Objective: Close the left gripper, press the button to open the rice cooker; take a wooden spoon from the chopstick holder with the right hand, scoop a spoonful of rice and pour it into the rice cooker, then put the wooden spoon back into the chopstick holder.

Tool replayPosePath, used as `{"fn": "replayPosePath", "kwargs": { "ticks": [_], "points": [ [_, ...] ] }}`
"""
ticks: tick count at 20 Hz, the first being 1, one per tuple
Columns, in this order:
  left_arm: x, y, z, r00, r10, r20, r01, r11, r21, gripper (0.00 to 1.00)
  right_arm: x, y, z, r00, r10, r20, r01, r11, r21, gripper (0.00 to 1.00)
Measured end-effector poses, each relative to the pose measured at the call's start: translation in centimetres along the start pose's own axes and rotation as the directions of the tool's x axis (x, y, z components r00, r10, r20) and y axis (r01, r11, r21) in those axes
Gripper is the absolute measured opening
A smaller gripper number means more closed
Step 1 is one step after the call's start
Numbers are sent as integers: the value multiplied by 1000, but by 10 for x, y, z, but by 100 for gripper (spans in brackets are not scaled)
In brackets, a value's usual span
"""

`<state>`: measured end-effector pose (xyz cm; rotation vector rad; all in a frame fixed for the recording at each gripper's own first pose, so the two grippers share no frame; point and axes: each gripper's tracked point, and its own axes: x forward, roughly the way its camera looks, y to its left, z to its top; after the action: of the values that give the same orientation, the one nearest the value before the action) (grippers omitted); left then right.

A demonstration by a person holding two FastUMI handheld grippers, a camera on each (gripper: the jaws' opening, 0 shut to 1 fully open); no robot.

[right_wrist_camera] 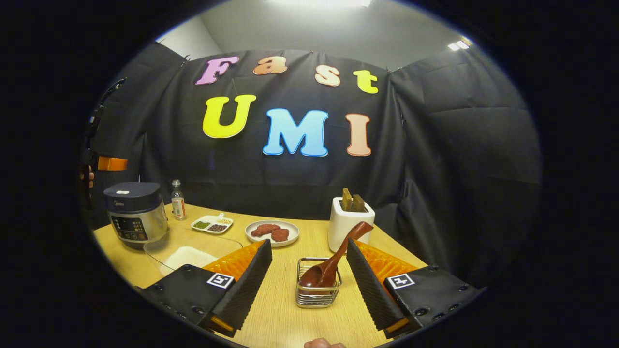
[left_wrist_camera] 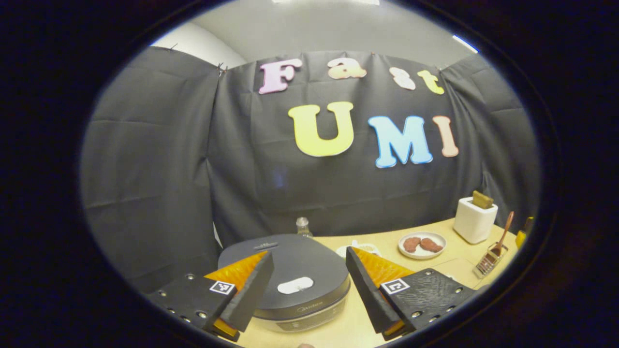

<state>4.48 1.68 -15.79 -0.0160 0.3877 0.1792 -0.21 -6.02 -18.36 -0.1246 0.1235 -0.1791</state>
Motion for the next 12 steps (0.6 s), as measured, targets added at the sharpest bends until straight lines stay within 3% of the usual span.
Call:
{"fn": "replayPosePath", "kwargs": {
  "ticks": [2,7,12],
  "points": [
    [-9,-9,20,998,-52,40,54,997,-47,92,3,-3,23,1000,-4,11,4,1000,11,99],
    [-32,-13,52,989,-90,120,93,995,-21,92,-2,-4,87,998,23,63,-29,996,82,99],
    [-46,-30,64,974,-147,171,158,986,-49,92,-13,-24,113,994,-31,105,16,991,136,99]
  ]
}}
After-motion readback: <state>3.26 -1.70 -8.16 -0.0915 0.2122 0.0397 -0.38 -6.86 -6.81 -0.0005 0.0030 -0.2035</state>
